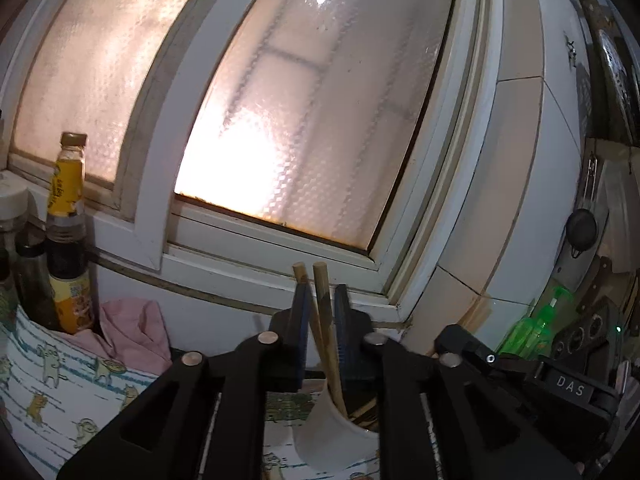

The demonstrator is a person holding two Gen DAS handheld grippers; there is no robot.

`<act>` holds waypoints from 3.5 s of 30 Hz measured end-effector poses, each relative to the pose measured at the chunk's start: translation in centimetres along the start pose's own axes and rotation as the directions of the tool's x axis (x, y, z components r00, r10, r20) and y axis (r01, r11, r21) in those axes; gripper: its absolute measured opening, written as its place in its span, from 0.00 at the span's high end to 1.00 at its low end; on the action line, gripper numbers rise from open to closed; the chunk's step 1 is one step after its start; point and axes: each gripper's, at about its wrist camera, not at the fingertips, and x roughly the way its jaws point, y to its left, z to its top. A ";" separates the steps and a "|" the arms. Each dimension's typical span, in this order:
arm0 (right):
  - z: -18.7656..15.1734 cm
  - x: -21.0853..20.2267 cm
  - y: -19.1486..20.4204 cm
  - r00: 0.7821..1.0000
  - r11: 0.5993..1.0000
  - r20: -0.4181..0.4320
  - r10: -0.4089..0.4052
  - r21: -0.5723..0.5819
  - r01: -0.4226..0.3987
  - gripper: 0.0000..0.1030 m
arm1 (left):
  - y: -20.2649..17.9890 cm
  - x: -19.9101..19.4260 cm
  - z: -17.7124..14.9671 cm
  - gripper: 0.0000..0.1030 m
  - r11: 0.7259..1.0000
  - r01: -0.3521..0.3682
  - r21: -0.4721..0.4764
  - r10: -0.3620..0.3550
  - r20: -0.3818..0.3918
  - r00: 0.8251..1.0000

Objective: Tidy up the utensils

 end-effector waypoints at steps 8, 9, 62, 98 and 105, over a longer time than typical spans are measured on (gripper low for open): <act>-0.9 0.2 2.1 1.000 0.996 -0.004 -0.017 -0.085 0.016 0.80 | 0.2 -4.8 0.6 0.37 0.995 -0.061 0.082 0.054 0.079 0.995; -1.1 0.0 2.4 1.000 0.995 0.007 -0.026 -0.101 0.026 0.72 | 0.3 -5.5 0.7 0.32 0.993 -0.081 0.088 0.075 0.078 0.994; -6.9 3.3 7.2 0.908 0.824 0.183 -0.376 -0.383 0.418 0.00 | 7.4 0.1 -10.1 0.00 0.901 -0.212 0.379 0.371 -0.418 0.829; -12.7 8.6 10.1 0.905 0.733 -0.178 -0.386 -0.655 0.184 0.58 | 14.4 -2.7 -10.0 0.89 0.916 -0.385 0.114 0.387 -0.504 0.772; -15.8 12.2 7.8 0.750 0.649 -0.272 -0.603 -0.714 0.263 0.58 | 14.2 -1.8 -10.1 0.87 0.912 -0.392 0.124 0.398 -0.504 0.767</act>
